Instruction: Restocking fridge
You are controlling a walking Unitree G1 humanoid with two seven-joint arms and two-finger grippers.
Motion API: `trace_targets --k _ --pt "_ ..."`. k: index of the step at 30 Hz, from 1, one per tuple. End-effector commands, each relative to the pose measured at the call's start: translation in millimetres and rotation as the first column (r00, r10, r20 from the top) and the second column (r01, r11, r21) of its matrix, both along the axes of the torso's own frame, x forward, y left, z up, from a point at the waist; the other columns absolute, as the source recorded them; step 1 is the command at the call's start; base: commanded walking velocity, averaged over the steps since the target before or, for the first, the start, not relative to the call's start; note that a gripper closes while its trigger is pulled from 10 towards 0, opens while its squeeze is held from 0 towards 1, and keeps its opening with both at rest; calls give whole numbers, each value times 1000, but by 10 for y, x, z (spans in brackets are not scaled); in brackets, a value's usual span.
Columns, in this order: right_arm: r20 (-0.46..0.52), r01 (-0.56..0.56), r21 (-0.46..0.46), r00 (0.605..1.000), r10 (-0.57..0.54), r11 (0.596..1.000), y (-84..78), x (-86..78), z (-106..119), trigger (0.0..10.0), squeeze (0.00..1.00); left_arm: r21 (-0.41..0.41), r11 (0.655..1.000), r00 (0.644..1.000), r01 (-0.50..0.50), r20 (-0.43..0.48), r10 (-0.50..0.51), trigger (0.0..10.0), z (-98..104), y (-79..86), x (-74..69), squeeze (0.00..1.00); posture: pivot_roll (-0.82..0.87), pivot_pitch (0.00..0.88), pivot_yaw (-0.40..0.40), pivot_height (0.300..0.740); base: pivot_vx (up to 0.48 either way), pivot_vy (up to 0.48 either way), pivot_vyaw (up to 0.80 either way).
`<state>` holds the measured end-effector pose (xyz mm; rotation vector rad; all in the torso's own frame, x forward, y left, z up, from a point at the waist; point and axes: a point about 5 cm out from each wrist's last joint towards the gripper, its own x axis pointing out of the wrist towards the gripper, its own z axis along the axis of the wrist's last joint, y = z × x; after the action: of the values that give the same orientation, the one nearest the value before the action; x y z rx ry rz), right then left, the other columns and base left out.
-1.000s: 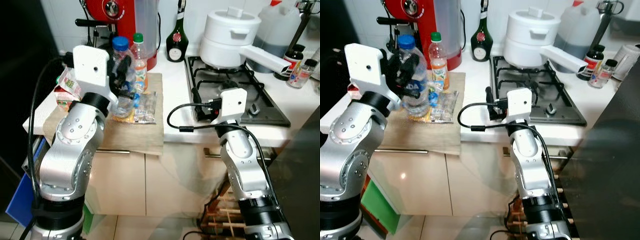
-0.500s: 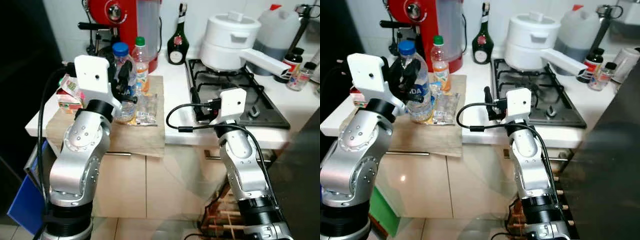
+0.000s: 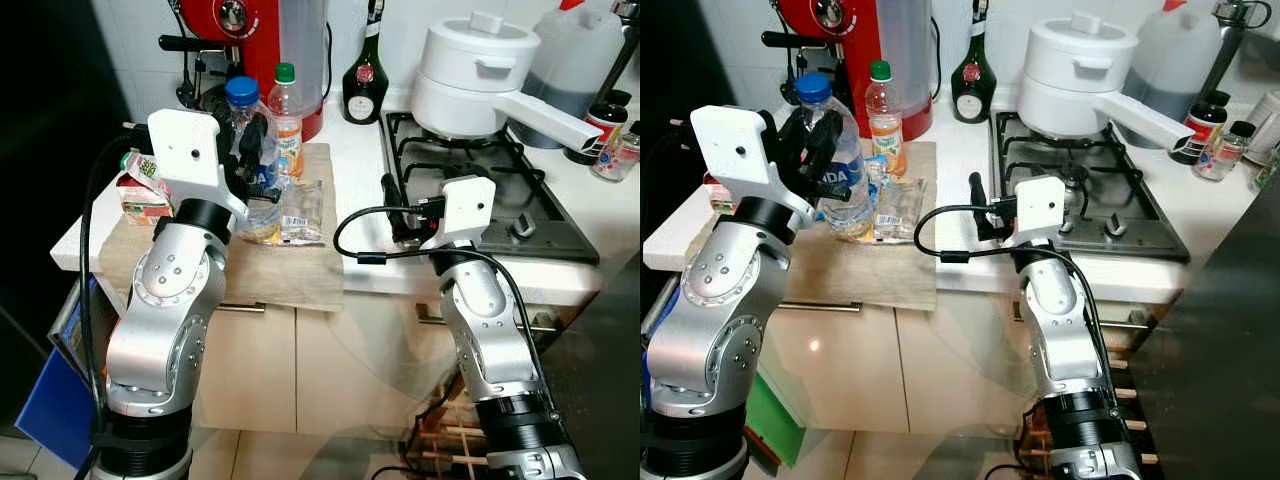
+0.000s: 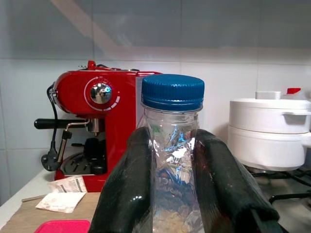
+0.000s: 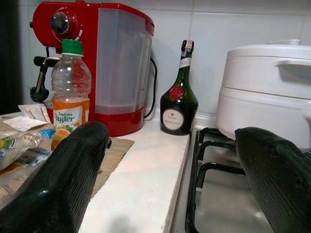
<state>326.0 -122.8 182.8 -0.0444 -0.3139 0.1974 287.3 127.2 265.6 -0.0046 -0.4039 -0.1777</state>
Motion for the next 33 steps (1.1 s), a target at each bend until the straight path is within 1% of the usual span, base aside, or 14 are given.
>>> trace_targets --k 1,11,23,33 --pt "1 -4 6 1000 4 1000 5 -1 -5 10000 0 14 999 999 -41 -2 41 10000 -2 43 26 0 -14 0 1 740 -277 0 0" --pt "3 -6 12 1000 6 1000 3 -4 -9 10000 0 19 999 999 -39 37 38 10000 53 26 -3 0 -13 0 0 740 -301 0 0" --pt "7 -9 10 1000 9 1000 16 2 -9 10000 0 24 999 998 -38 47 37 10000 64 21 1 0 -10 0 -1 740 -304 0 0" --pt "-6 6 1 1000 -6 1000 -16 5 -52 10000 0 22 999 999 -27 28 26 10000 23 7 16 0 -14 0 1 740 -303 0 0"
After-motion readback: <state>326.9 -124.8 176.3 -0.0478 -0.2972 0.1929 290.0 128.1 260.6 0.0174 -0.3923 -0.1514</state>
